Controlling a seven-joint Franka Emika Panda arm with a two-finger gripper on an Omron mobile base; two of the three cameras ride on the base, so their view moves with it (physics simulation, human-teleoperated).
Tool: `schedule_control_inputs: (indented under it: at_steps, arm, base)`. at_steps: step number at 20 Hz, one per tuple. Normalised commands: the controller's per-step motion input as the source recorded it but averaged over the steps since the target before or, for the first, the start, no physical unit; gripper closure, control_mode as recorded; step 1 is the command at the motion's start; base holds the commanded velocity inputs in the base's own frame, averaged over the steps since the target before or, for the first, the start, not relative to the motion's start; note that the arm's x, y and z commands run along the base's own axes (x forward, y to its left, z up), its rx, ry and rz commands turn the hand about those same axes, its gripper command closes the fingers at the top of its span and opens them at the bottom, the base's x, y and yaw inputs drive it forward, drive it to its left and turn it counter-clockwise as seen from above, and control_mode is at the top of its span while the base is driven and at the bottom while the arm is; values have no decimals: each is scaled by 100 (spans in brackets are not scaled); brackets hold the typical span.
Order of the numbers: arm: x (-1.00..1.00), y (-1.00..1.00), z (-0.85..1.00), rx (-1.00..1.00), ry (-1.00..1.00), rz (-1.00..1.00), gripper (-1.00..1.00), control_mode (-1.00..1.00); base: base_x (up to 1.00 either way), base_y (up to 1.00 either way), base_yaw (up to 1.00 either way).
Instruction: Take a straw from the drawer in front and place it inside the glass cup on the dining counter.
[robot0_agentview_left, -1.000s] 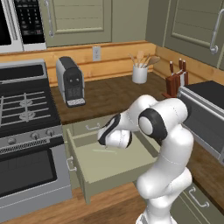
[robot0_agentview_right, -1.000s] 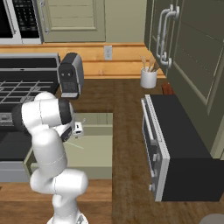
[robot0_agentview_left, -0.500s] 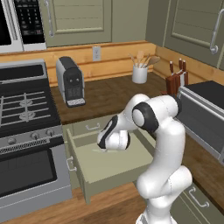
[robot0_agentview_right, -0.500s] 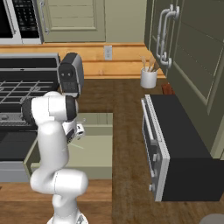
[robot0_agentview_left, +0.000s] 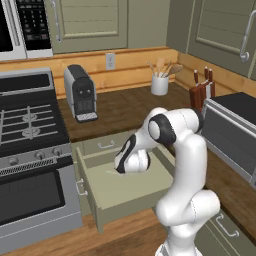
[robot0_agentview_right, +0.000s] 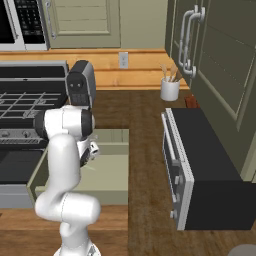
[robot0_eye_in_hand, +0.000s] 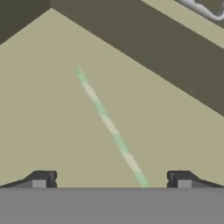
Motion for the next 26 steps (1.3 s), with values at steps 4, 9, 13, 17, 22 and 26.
schedule_control_inputs:
  at_steps: [4, 9, 13, 17, 22, 26]
  arm:
    - [25, 10, -8, -6, 1, 8, -100, -100]
    - [15, 5, -14, -8, 0, 10, -100, -100]
    - [0, 25, -8, -9, 0, 2, -100, -100]
    - [5, 25, -10, -9, 0, 0, -100, -100]
    - [13, 21, -20, -8, 1, 0, -100, -100]
    - [2, 26, -39, -10, 2, 1, -100, -100]
  base:
    - [0, 0, 0]
    - [0, 0, 0]
    - [0, 0, 0]
    - [0, 0, 0]
    - [0, 0, 0]
    - [0, 0, 0]
